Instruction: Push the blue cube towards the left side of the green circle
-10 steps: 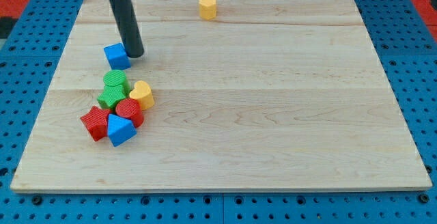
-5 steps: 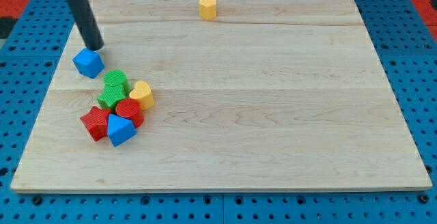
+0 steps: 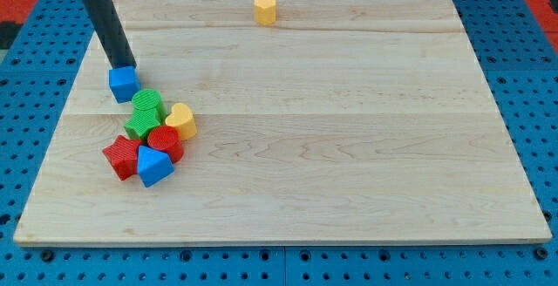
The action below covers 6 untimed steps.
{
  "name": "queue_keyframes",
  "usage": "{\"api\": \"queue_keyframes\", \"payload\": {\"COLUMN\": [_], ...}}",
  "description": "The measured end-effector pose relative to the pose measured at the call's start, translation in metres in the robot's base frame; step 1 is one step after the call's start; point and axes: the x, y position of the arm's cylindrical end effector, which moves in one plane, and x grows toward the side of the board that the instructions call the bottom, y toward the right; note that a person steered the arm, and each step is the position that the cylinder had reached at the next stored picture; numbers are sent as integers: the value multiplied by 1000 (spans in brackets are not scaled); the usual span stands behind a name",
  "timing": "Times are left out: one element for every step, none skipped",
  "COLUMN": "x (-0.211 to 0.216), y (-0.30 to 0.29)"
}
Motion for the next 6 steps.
{"api": "queue_keyframes", "payload": {"x": [-5, -11, -11, -11, -6, 5], "y": [3, 21, 27, 32, 17, -5]}}
